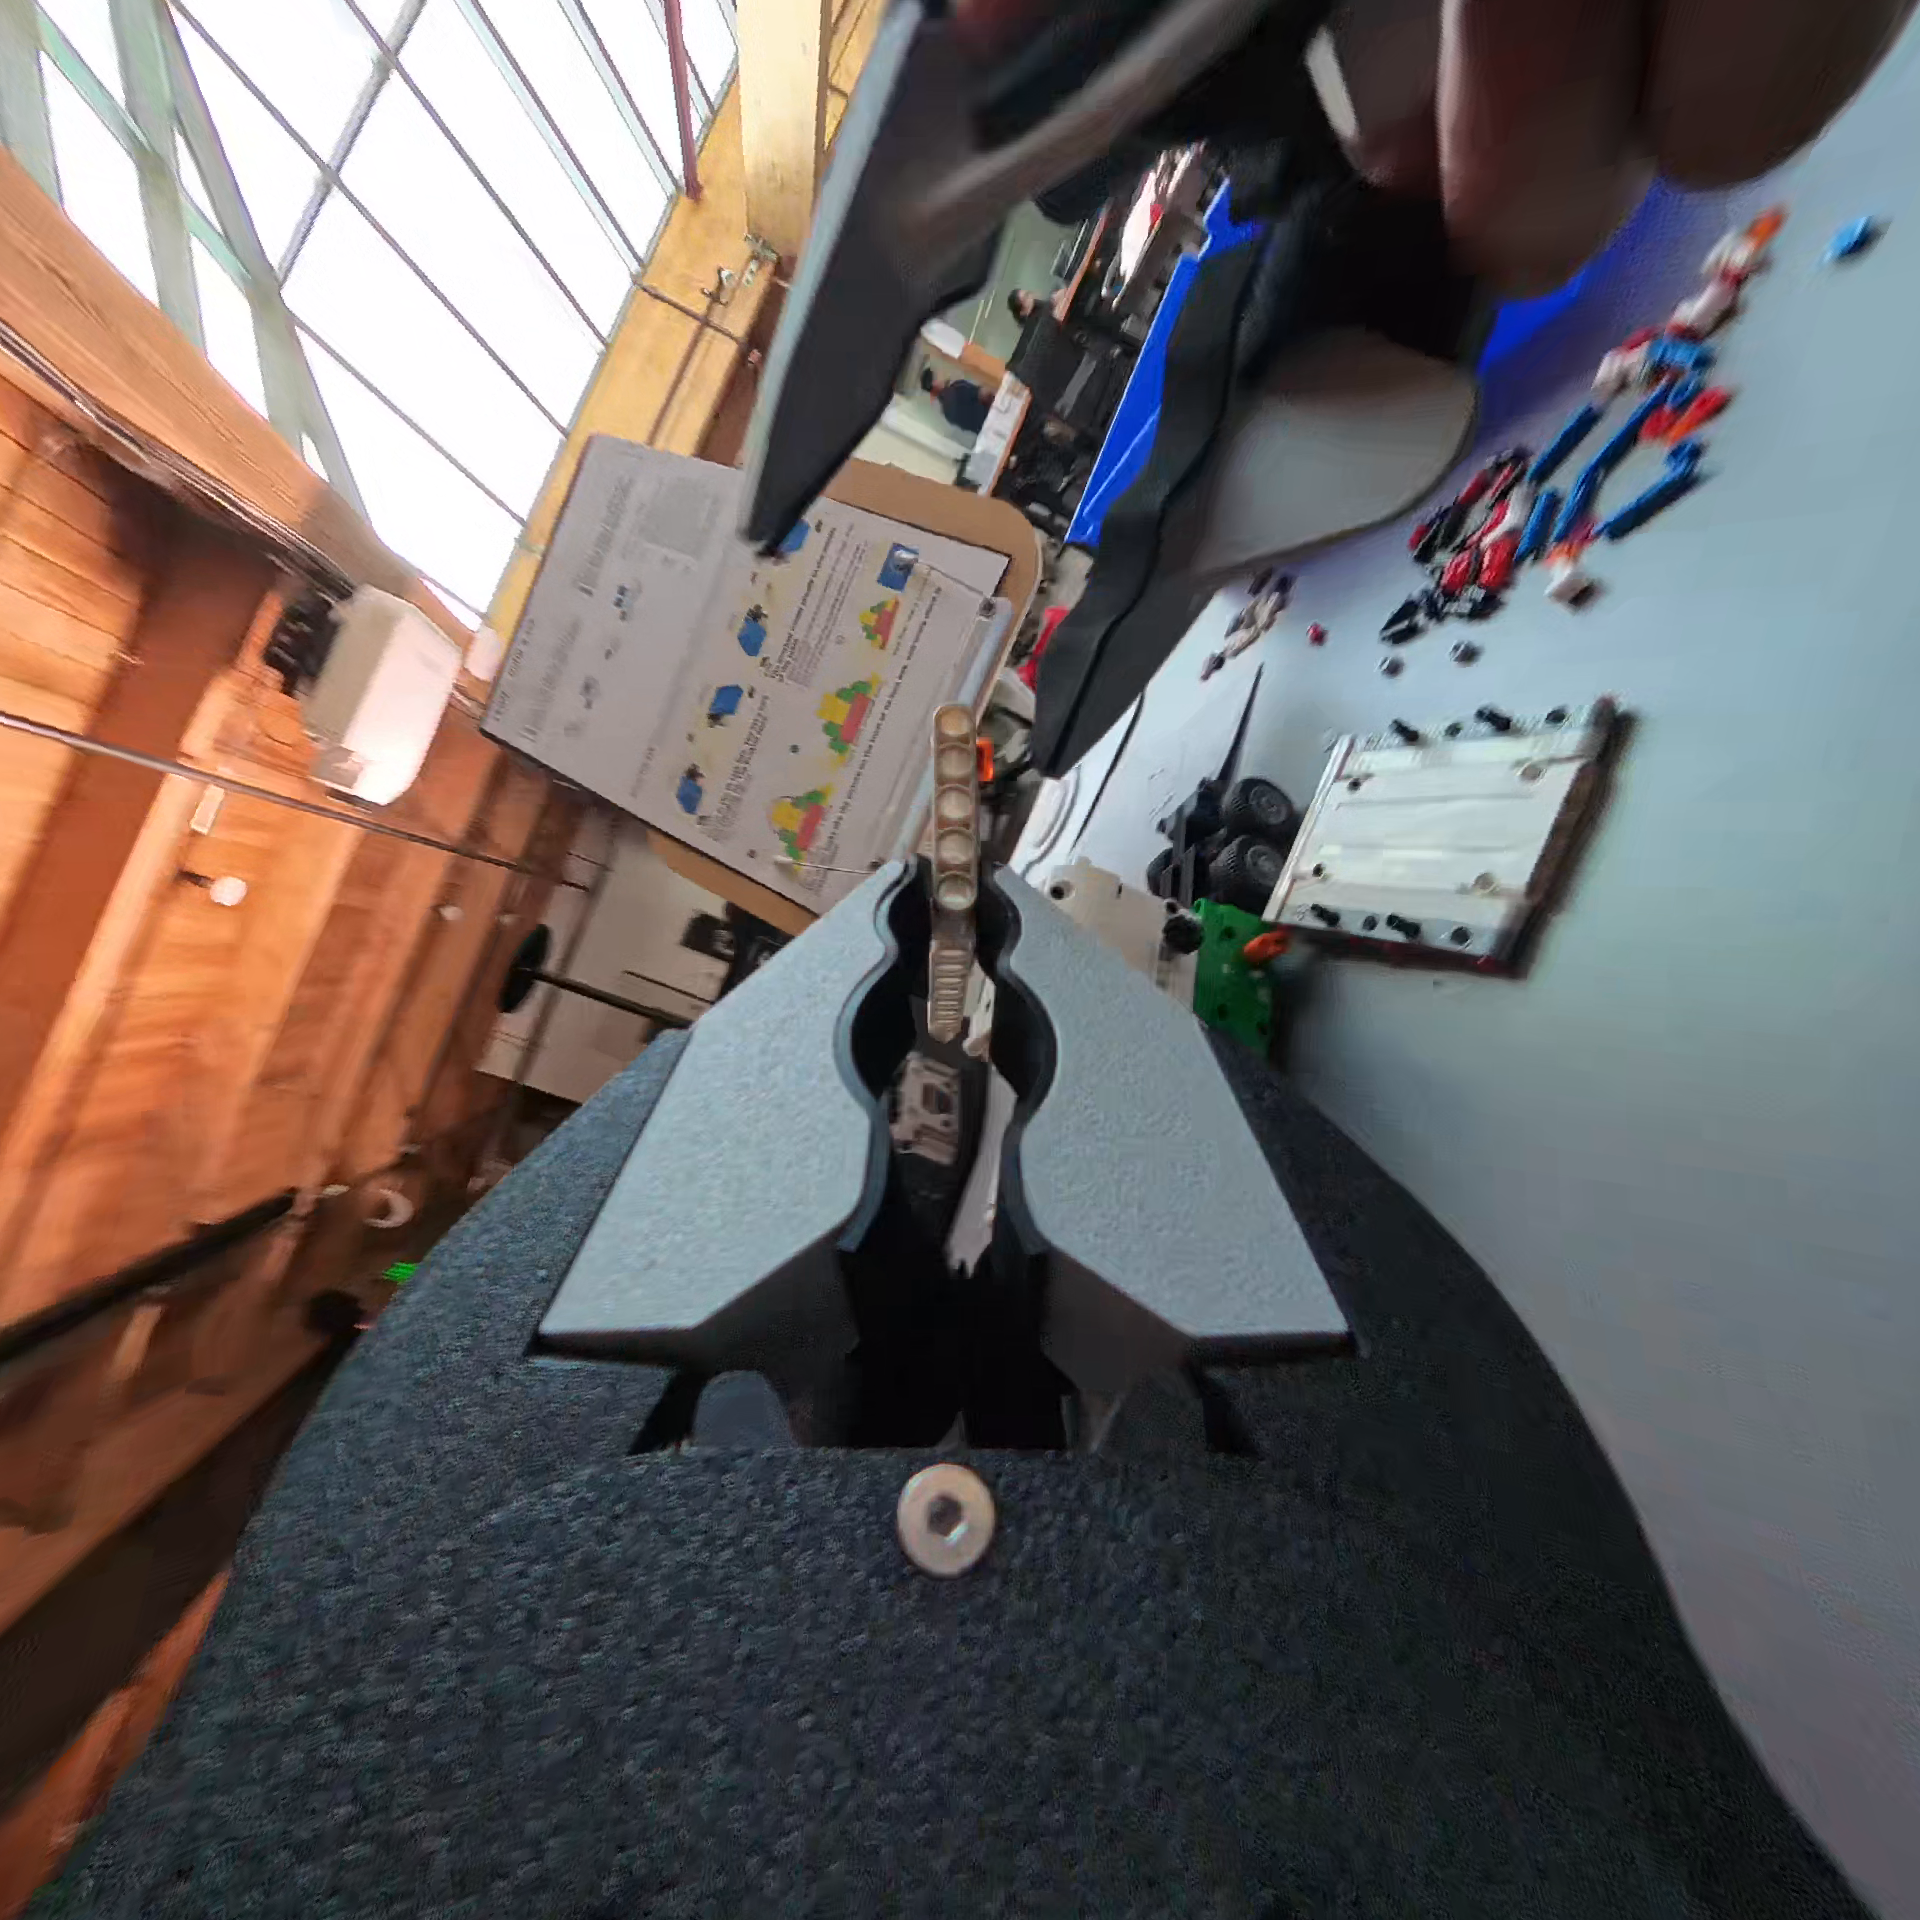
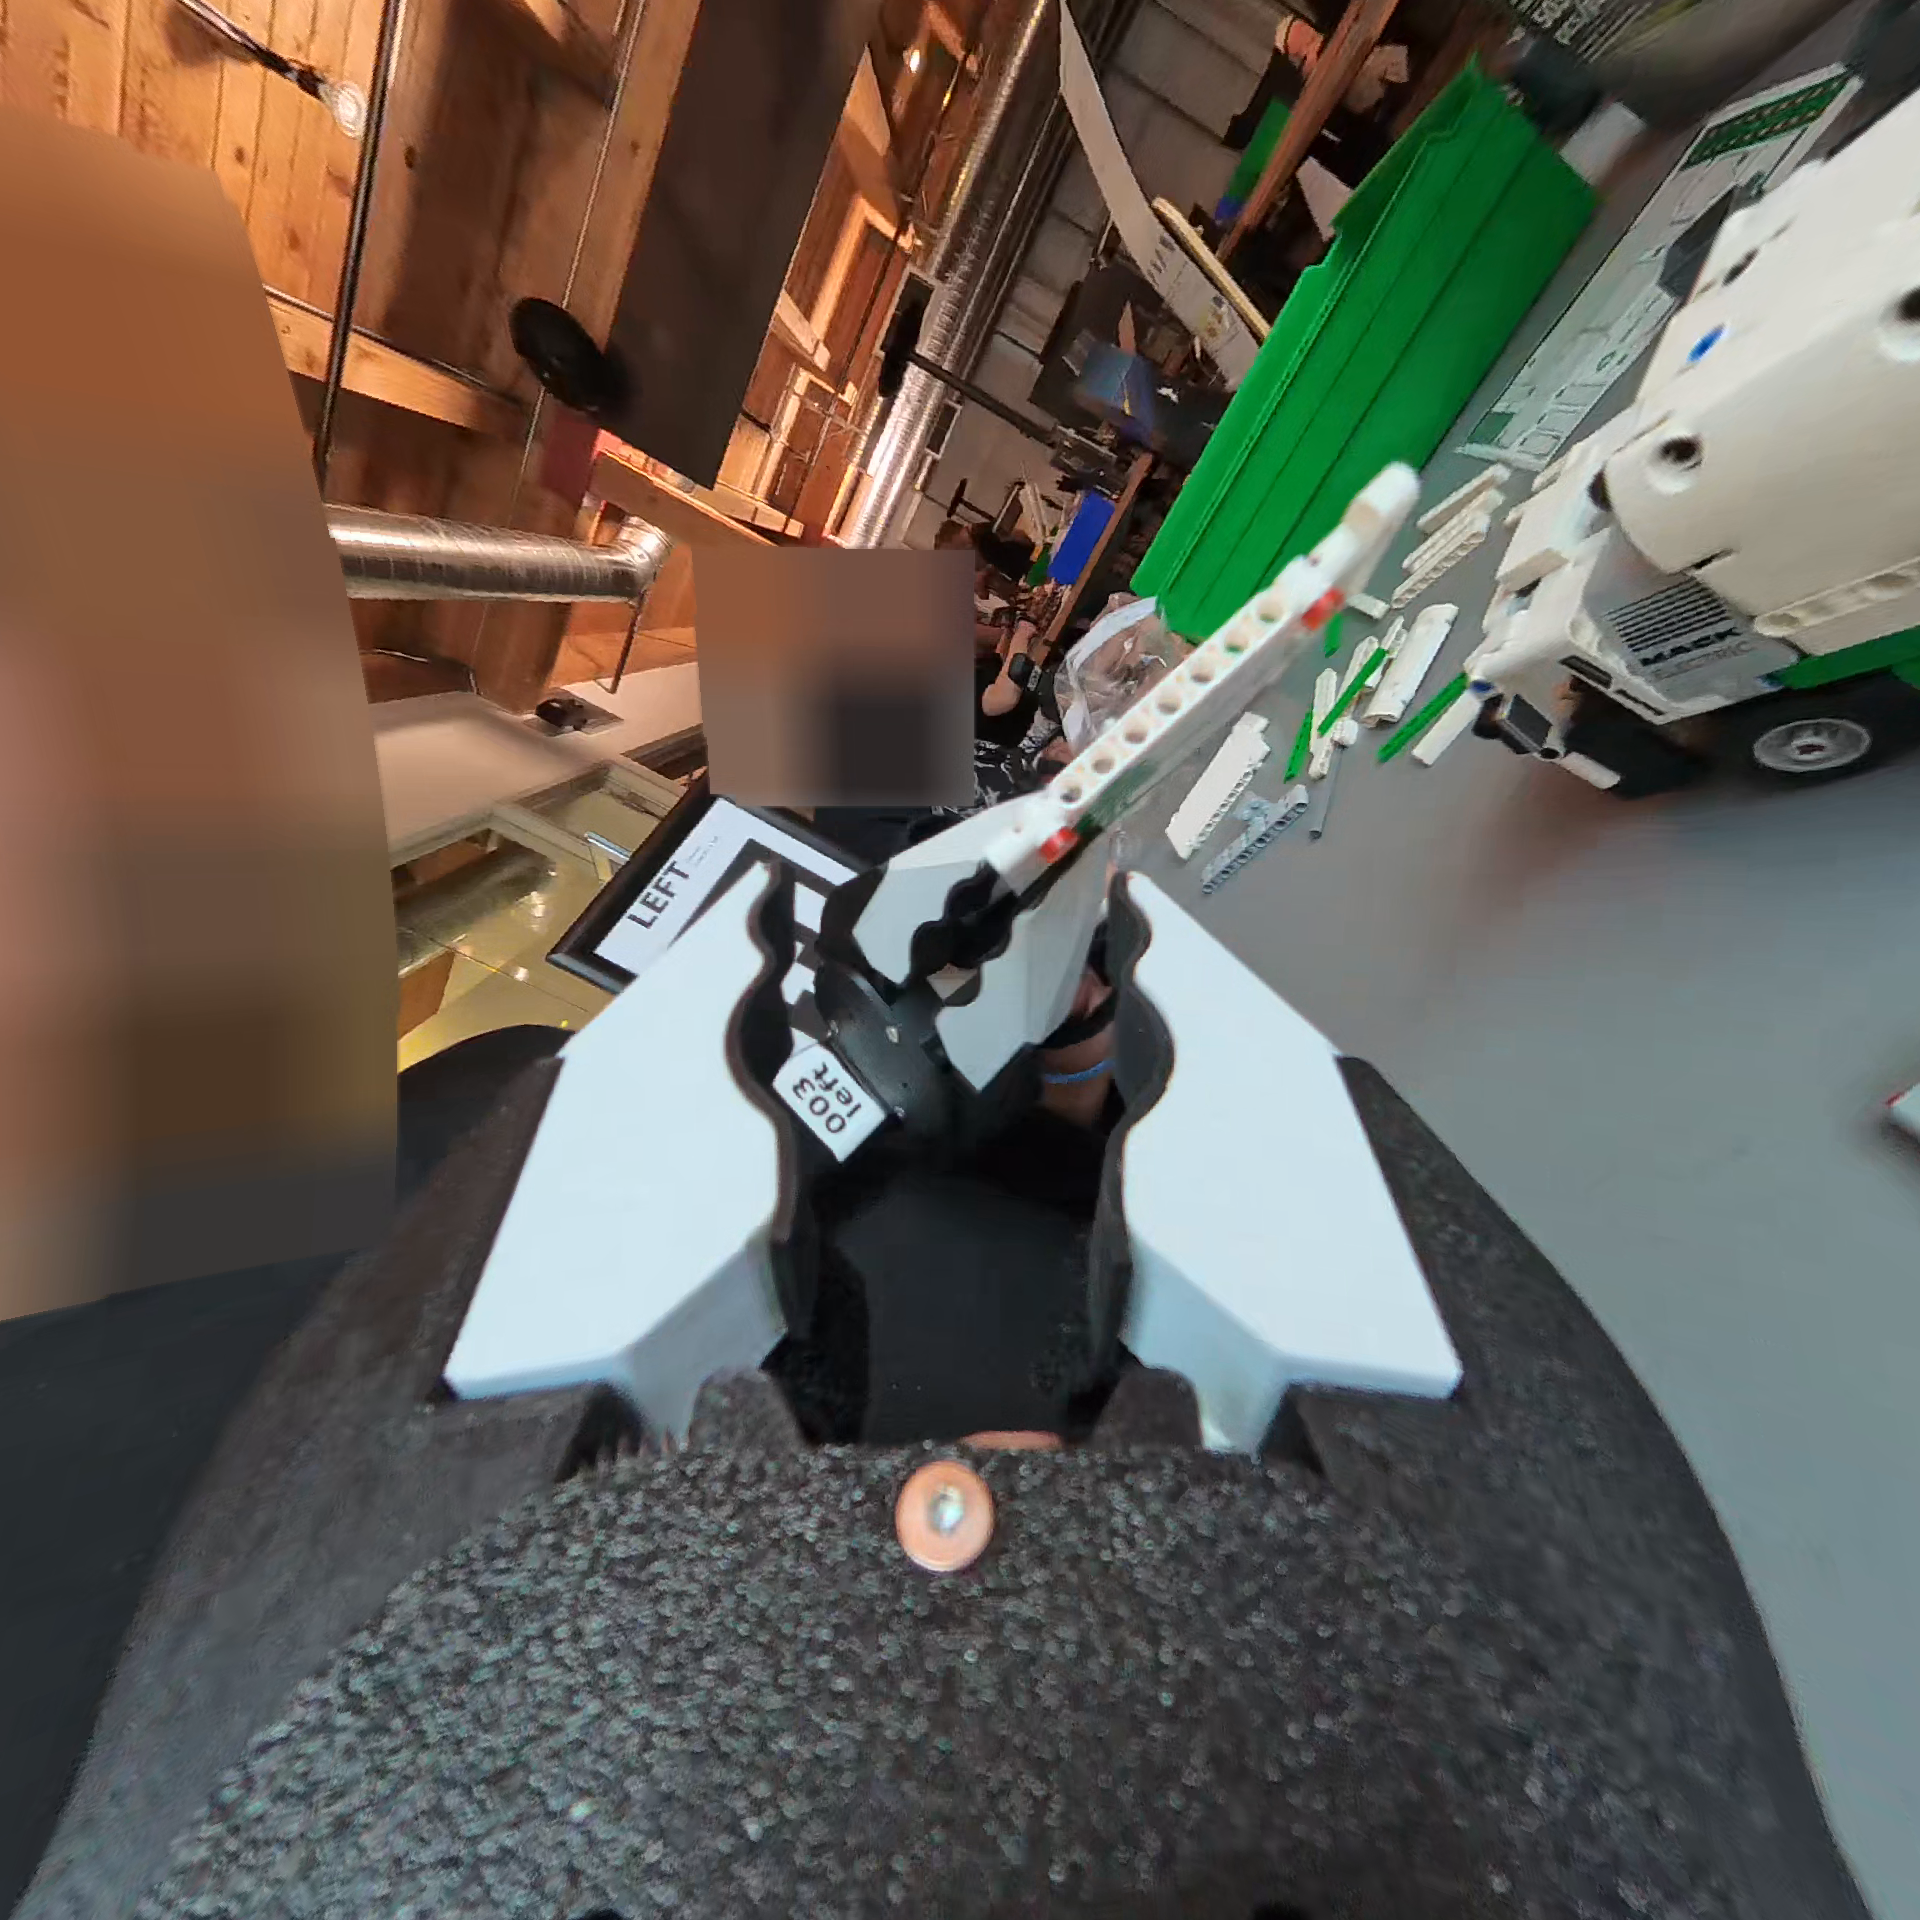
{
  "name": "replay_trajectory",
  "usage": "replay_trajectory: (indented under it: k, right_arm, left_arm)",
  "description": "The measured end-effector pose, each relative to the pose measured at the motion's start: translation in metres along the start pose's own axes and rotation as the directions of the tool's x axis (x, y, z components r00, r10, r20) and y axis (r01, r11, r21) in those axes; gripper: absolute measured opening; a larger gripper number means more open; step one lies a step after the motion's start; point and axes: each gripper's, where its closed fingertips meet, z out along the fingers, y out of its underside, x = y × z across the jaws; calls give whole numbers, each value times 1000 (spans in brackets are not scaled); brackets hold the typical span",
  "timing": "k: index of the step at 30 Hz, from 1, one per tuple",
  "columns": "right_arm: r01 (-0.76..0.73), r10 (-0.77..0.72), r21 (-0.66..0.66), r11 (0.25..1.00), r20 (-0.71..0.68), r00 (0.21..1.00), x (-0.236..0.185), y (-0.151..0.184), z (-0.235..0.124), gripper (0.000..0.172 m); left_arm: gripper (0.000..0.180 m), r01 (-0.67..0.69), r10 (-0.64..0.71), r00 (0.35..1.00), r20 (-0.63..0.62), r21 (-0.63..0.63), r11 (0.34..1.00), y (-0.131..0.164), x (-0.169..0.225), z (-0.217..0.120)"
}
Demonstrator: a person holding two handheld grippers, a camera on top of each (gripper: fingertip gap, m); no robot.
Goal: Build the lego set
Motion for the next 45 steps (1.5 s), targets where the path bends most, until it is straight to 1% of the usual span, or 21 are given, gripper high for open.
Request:
replay_trajectory:
  k: [3, 5, 12, 16, 18, 20, 21, 23, 24, 25, 26, 28, 30, 31, 32, 33, 35, 37, 40, 43, 45]
  right_arm:
    - [13, -12, 30, 999, -49, 999, 9, 4, 4, 54]
    - [6, -1, 60, 998, -76, 997, 16, 2, 4, 53]
    - [-24, 32, 88, 996, -91, 995, 40, 5, 7, 8]
    - [-19, 28, 89, 996, -100, 995, 48, 5, 11, 7]
    - [14, -5, 70, 997, -138, 990, 54, 6, 12, 6]
    - [71, -64, 31, 997, -197, 978, 64, 5, 10, 6]
    - [113, -108, 8, 994, -231, 967, 69, 3, 7, 6]
    - [215, -222, -55, 975, -256, 941, 71, -2, 1, 6]
    - [268, -288, -113, 957, -245, 926, 70, 0, -1, 6]
    - [319, -356, -186, 929, -222, 908, 69, 4, -2, 6]
    - [378, -434, -261, 888, -205, 877, 70, 9, -3, 6]
    - [454, -567, -415, 788, -205, 797, 82, 18, -9, 6]
    - [481, -609, -504, 717, -117, 785, 80, 30, -10, 6]
    - [475, -604, -528, 704, -93, 791, 79, 34, -9, 6]
    - [471, -594, -545, 694, -62, 802, 77, 38, -8, 6]
    - [473, -582, -554, 686, -26, 813, 73, 42, -6, 6]
    - [482, -570, -570, 665, 29, 821, 68, 48, -2, 6]
    - [485, -554, -584, 651, 72, 829, 64, 53, 2, 6]
    - [484, -549, -600, 637, 88, 831, 65, 57, 5, 6]
    - [477, -555, -602, 640, 67, 829, 70, 56, 7, 6]
    - [481, -597, -582, 656, -8, 802, 82, 44, 8, 7]
  left_arm:
    - [6, -261, 263, 961, 89, -36, 965, 5, 10, 11]
    - [6, -365, 368, 920, 133, -48, 930, 5, 13, 13]
    - [6, -441, 441, 881, 171, -39, 897, 4, 13, 7]
    - [6, -441, 443, 884, 147, -52, 896, 10, 18, 5]
    - [13, -393, 396, 913, 92, -57, 918, 17, 25, 6]
    - [50, -303, 304, 953, 8, -65, 951, 25, 33, 2]
    - [54, -244, 242, 970, -29, -72, 967, 27, 35, -3]
    - [60, -42, 31, 993, -112, -98, 994, 34, 34, -15]
    - [61, 119, -135, 978, -156, -111, 987, 37, 32, -21]
    - [61, 311, -332, 922, -199, -130, 942, 39, 28, -26]
    - [60, 508, -532, 817, -225, -159, 847, 44, 21, -30]
    - [60, 800, -815, 488, -314, -213, 561, 48, 7, -37]
    - [43, 909, -879, 149, -453, -287, 302, 42, 0, -48]
    - [44, 919, -856, 24, -516, -326, 221, 38, 0, -55]
    - [38, 908, -819, -55, -570, -370, 196, 35, 4, -62]
    - [37, 895, -819, -64, -571, -396, 206, 40, 9, -62]
    - [41, 875, -857, 13, -515, -409, 259, 58, 21, -57]
    - [40, 868, -856, 14, -517, -419, 267, 60, 25, -56]
    - [13, 863, -808, -12, -589, -414, 290, 48, 29, -65]
    - [8, 857, -798, 42, -601, -389, 339, 48, 33, -67]
    - [6, 859, -823, 37, -567, -402, 316, 54, 34, -64]
